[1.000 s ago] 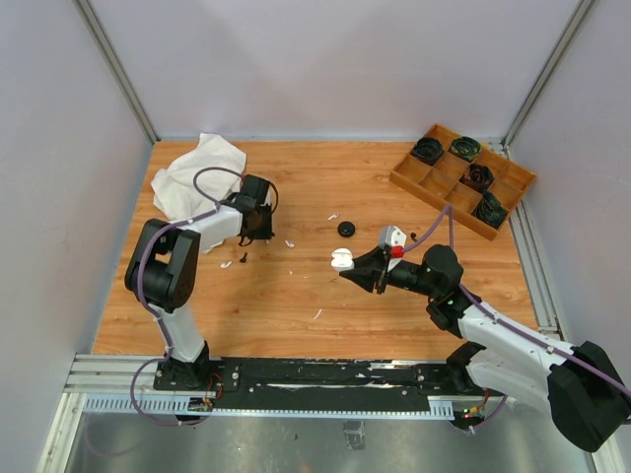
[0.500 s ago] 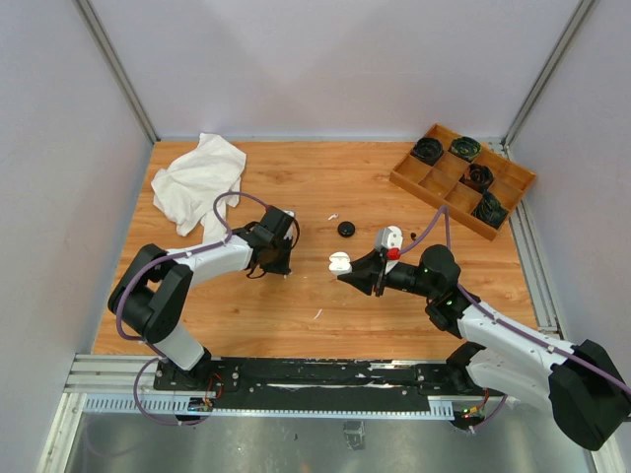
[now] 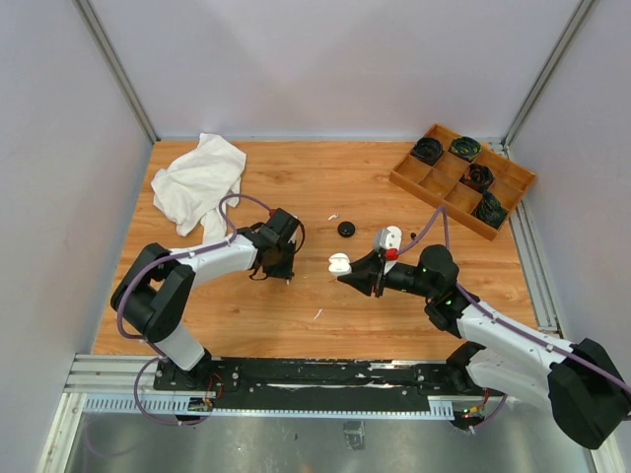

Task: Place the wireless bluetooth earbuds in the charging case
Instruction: Pick up the earbud from the center of the board.

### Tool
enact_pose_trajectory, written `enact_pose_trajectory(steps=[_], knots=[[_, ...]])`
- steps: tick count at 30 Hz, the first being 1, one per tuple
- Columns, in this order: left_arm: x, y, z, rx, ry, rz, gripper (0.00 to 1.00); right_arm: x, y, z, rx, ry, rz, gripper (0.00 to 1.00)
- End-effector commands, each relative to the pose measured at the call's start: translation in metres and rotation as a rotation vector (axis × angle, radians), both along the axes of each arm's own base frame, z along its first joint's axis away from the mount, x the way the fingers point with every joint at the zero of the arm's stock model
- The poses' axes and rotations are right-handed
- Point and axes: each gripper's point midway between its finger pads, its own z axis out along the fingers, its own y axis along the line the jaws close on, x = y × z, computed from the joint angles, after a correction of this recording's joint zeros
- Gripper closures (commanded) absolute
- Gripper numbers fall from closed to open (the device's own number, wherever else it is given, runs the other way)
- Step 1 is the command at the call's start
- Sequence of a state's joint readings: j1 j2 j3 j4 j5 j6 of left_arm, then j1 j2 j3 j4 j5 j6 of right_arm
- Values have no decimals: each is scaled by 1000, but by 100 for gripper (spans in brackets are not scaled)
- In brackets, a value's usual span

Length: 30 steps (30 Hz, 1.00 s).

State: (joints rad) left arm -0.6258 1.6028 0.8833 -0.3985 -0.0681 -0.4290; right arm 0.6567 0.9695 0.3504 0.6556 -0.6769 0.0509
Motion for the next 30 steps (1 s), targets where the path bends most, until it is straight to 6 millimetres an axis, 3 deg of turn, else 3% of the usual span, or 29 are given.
enact_pose_trajectory(steps=[1, 9, 30], knots=[[-21, 11, -13, 78, 106, -4, 76, 0, 5, 16, 15, -46, 14, 95], [-13, 5, -3, 62, 95, 19, 63, -2, 6, 17, 13, -47, 20, 95], [-5, 1, -9, 76, 119, 77, 65, -2, 4, 19, 11, -63, 5, 94]])
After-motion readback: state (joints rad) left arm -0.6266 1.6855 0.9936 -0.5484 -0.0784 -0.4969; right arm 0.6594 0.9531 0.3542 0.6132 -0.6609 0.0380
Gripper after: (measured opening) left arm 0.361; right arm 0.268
